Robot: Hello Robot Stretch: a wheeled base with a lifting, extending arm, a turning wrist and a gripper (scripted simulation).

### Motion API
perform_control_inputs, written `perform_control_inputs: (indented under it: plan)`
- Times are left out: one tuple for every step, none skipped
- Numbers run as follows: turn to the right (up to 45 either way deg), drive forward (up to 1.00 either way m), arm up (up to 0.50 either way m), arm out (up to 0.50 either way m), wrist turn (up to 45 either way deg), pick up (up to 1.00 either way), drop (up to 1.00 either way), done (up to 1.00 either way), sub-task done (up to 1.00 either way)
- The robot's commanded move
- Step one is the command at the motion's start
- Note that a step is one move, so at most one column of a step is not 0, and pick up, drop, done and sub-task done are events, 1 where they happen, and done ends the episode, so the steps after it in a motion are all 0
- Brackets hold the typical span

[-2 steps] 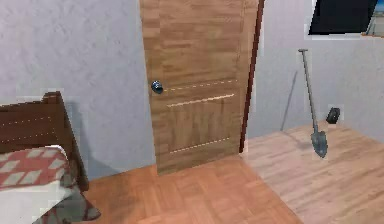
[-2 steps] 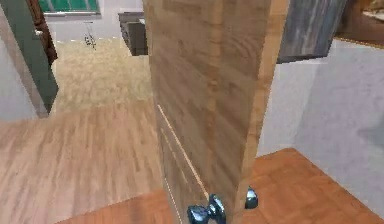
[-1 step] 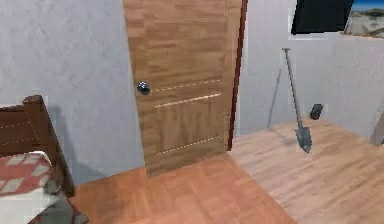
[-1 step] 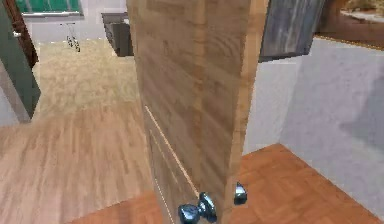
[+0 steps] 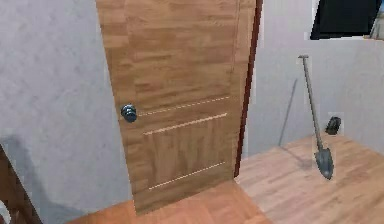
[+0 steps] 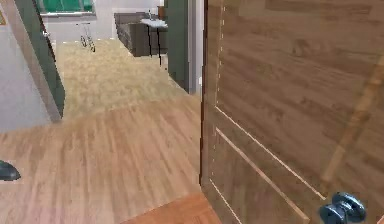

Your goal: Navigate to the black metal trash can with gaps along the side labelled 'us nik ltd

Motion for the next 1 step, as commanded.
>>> perform_control_inputs:
  plan:
    - [45.0,0.00,0.00,0.00,0.0,0.00,0.00,0.00,0.00]
